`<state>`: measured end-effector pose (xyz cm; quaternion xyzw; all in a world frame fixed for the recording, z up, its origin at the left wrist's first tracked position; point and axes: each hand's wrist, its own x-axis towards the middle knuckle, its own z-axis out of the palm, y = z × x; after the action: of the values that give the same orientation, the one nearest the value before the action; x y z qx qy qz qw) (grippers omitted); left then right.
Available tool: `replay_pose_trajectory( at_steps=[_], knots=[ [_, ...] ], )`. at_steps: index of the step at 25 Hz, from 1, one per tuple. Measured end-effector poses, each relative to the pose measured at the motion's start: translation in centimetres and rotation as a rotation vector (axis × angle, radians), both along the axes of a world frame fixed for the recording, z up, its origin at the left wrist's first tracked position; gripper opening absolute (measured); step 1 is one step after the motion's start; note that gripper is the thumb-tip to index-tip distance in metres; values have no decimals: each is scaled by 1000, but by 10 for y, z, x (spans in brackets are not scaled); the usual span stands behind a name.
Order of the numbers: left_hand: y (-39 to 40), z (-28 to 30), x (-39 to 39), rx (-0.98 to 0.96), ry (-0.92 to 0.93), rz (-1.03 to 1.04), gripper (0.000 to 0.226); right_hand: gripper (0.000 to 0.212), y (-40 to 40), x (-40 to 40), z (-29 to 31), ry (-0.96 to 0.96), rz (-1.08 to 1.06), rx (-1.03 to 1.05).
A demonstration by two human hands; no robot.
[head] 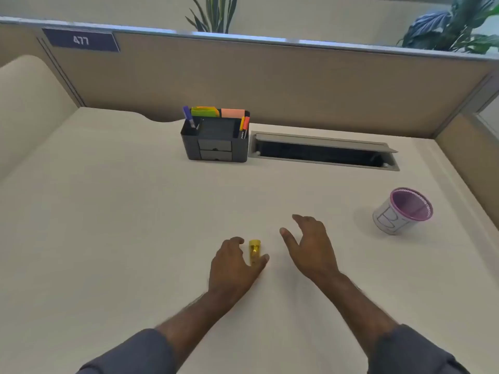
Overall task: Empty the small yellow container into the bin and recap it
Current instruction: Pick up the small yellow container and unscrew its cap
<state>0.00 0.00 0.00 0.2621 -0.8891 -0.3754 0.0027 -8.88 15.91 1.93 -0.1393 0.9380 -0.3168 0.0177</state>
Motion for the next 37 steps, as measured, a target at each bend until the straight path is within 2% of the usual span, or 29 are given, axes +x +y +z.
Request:
replay_pose_trajectory(
  at_steps=[2, 6, 9, 12, 15, 19, 22, 26, 29, 34, 37],
  knots=[
    [3, -4, 0, 3, -50, 7, 69, 47, -3, 9, -8, -85, -67, -88],
    [-3, -7, -5, -13, -79, -22, 33, 33, -4, 24, -22, -185, -98, -193],
    [-12, -7, -8, 9, -49, -91, 25, 25, -3, 20, -17, -243, -133, -280],
    [-17, -1, -8, 127, 34, -131, 23, 21, -6, 22, -9, -434, -119, -459],
    [-14, 12, -9, 272, 99, -112, 23, 20, -11, 28, 2, -624, -3, -629],
    [-5, 31, -11, 379, 126, -119, 21, 15, -16, 29, 11, -584, 34, -665],
    [-5, 42, -11, 417, 84, -209, 31, 11, -10, 25, 18, -585, -1, -674],
    [-23, 59, -18, 403, 139, -233, 44, 15, 4, 17, 30, -645, 50, -721],
    [-36, 70, -26, 437, 175, -339, 47, 19, 10, 10, 38, -663, 70, -785],
    [-35, 84, -35, 430, 201, -416, 35, 28, 8, 14, 44, -736, 170, -818],
    [-36, 95, -40, 309, 185, -532, 27, 25, 7, 17, 45, -725, 207, -848]
  ],
)
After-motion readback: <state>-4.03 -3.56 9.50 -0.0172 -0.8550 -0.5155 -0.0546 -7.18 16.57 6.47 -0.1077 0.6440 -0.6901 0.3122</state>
